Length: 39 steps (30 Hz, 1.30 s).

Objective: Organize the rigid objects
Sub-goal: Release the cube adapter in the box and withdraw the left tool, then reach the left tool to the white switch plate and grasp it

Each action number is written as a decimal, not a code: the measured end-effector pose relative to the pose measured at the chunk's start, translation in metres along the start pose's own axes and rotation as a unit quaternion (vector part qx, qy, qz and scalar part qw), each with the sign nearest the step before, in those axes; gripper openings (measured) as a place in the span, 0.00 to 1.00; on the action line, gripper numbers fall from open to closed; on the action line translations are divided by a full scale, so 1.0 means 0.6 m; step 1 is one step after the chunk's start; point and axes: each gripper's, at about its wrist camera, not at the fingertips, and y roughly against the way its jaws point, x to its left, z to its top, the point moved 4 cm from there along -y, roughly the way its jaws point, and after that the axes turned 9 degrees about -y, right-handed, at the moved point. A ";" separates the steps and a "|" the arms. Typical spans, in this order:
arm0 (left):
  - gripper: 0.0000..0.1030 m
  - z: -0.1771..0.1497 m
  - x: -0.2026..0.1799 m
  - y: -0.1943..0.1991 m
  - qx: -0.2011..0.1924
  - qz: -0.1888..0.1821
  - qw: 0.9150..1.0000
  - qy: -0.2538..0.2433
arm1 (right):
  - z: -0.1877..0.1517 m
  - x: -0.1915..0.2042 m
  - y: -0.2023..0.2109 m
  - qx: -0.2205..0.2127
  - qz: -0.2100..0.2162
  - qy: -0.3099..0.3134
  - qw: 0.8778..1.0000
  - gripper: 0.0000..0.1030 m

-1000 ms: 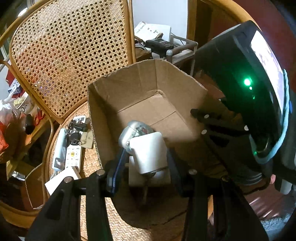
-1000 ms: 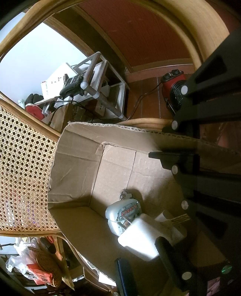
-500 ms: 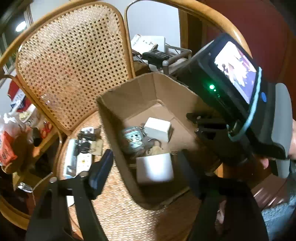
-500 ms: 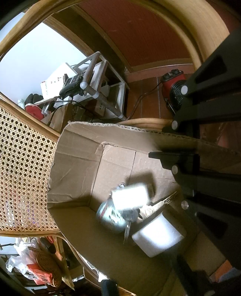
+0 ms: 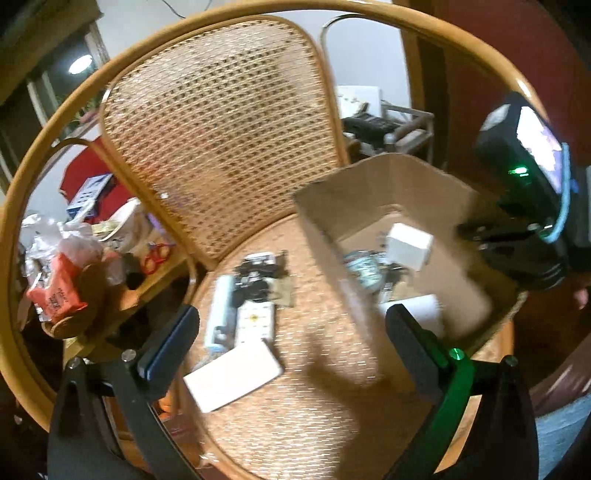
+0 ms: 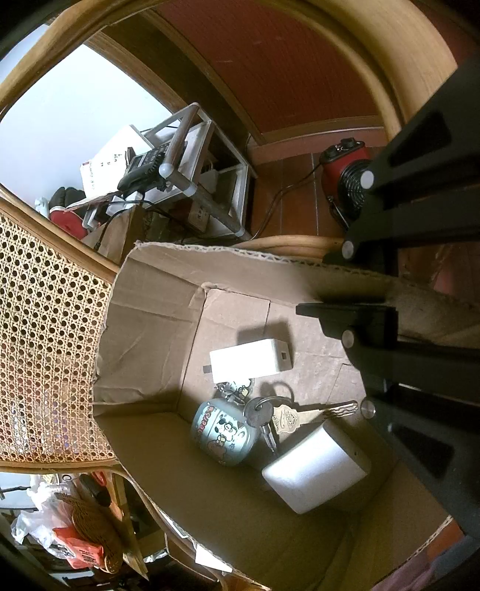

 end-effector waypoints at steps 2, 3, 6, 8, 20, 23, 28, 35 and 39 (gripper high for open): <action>0.97 -0.010 0.020 -0.008 0.002 0.009 1.000 0.010 | 0.001 0.000 0.000 0.000 0.000 0.000 1.000 0.09; 0.98 -0.016 0.030 -0.013 0.005 0.010 1.000 0.017 | -0.001 -0.001 0.001 0.000 0.000 0.000 1.000 0.09; 0.98 -0.038 0.059 -0.029 0.021 0.022 0.999 0.026 | 0.000 0.000 0.000 0.000 0.001 -0.001 1.000 0.09; 0.98 -0.050 0.074 -0.039 0.034 0.034 0.998 0.032 | 0.000 0.001 0.001 0.000 0.000 0.000 1.000 0.09; 0.98 -0.111 0.091 -0.128 0.113 0.020 0.993 0.017 | -0.001 0.003 -0.001 0.000 -0.001 0.002 1.000 0.09; 0.98 -0.116 0.086 -0.149 0.122 0.014 0.992 0.004 | -0.001 0.003 -0.001 0.001 0.000 0.001 1.000 0.09; 0.99 -0.127 0.086 -0.176 0.136 0.001 0.991 -0.001 | -0.001 0.003 -0.001 0.001 0.000 0.002 1.000 0.09; 1.00 -0.126 0.093 -0.187 0.131 -0.028 0.991 0.013 | 0.001 0.002 -0.002 0.000 -0.002 0.003 1.000 0.09; 1.00 -0.137 0.102 -0.196 0.147 -0.073 0.985 0.061 | -0.001 0.003 -0.002 0.001 -0.001 0.002 1.000 0.09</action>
